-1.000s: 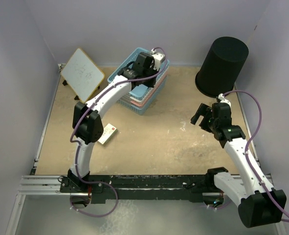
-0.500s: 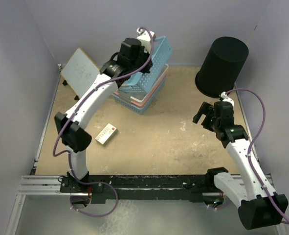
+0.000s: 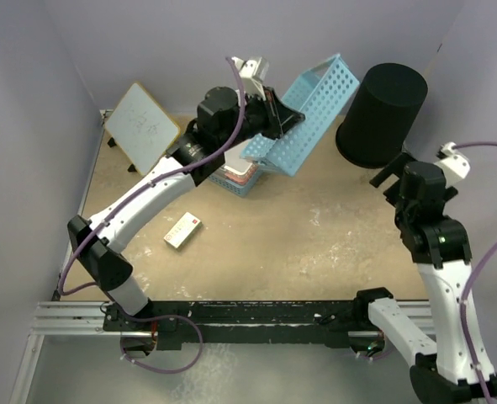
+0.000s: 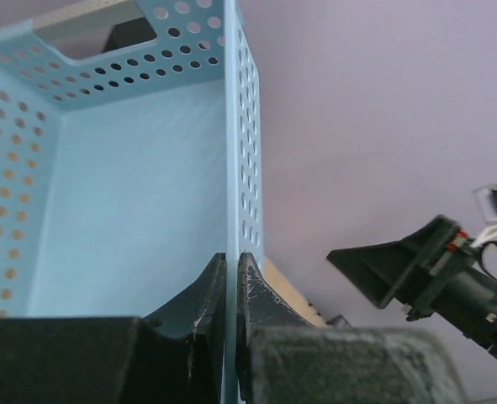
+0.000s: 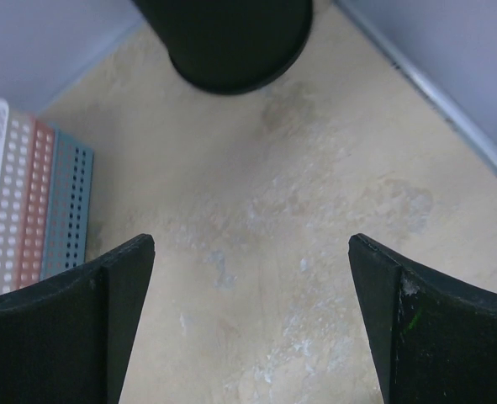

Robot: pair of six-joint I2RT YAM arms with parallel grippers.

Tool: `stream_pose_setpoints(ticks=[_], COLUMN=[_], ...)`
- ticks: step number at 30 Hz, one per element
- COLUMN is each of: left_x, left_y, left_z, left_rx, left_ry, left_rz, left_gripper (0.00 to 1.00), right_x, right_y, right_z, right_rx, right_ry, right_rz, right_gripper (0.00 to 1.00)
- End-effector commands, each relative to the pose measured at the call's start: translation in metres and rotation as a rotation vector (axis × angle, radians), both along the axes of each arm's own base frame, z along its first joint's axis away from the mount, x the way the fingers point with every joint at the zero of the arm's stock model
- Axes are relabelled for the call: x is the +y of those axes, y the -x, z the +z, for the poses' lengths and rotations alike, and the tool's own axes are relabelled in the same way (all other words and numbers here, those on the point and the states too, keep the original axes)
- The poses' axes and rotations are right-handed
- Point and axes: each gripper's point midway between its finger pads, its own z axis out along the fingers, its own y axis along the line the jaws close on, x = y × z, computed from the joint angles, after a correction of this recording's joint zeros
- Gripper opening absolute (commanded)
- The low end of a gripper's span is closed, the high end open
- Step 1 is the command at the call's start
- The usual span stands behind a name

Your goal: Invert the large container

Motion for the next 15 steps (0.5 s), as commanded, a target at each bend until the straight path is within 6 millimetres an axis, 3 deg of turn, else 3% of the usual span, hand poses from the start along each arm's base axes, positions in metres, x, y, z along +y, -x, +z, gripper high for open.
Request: stream_pose_setpoints(ticks=[1,7,15], left_x=[-0.017,-0.032,-0.067], left_y=[0.019,0.019,0.042], left_z=[0.026,-0.021,-0.056], left_rx=[0.088,0.278,0.513], left_ry=[0.305,0.465,0.694], left_rz=[-0.142,-0.207,-0.370], left_gripper=[0.00,0.00,0.00], right_x=[-0.042,-0.062,-0.064], right_y=[0.045,0.074,0.071], right_z=[0.040,0.071,0.072], right_rx=[-0.142,-0.244,-0.237], right_ry=[0.047,0.106,0.136], right_rz=[-0.230,-0.310,-0.310], right_gripper=[1.00,1.00,1.00])
